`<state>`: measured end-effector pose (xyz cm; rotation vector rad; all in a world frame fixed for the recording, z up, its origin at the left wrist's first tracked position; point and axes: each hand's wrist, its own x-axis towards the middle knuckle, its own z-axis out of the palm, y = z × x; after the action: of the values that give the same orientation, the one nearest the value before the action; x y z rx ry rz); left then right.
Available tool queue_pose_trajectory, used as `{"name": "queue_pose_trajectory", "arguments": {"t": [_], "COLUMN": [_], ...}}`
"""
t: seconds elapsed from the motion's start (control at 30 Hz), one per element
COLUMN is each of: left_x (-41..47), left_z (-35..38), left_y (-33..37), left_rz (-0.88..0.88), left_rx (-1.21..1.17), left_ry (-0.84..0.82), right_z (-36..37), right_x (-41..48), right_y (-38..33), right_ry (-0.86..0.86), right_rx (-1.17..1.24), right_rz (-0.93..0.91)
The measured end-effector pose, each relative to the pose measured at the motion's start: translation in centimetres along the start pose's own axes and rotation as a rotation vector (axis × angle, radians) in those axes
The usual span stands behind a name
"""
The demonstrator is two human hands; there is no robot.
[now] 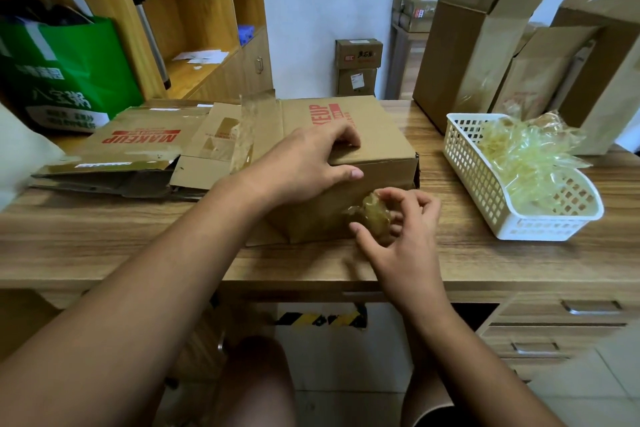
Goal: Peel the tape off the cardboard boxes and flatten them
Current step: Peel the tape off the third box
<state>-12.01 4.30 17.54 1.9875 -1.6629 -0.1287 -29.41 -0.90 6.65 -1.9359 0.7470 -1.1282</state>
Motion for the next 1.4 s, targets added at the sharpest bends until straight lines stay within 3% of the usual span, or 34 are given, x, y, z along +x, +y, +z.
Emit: {"name": "queue_pose_trajectory", "arguments": {"t": [0.2, 0.33, 0.5, 0.73, 0.93, 1.23, 1.4], "left_x": [-0.4, -0.9, -0.8, -0.8, -0.8, -1.0, -1.5], "left_z": [-1.4, -1.3, -0.9, -0.8, -0.8, -0.8, -0.6], "left_y": [-0.5, -0.9, -1.1, -1.3, -1.3, -1.4, -1.4], "left_rz": [-0.038, -0.049, -0.069, -0.069, -0.069, -0.053, -0.061], "left_rx": [0.087, 0.024, 0.024, 0.022, 0.008, 0.008, 0.074], "left_ry": [-0.035, 0.0, 0.024, 0.019, 0.002, 0.006, 0.002], "right_z": [0.1, -0.2, 0.0, -0.2, -1.8, -4.5, -6.4], "right_x": [0.4, -0.1, -2.7, -3.9, -1.0, 1.1, 1.6], "right_y": [0.7, 0.4, -0.9, -3.5, -3.4, -1.8, -1.5], "right_ry": [0.025, 0.006, -0.326, -0.556, -0.374, -0.347, -0.209], "right_rx": [-0.251, -0.214, -0.064, 0.004, -0.109, 0.041, 0.117], "right_rz": [-0.08, -0.069, 0.083, 0.002, -0.129, -0.088, -0.046]}}
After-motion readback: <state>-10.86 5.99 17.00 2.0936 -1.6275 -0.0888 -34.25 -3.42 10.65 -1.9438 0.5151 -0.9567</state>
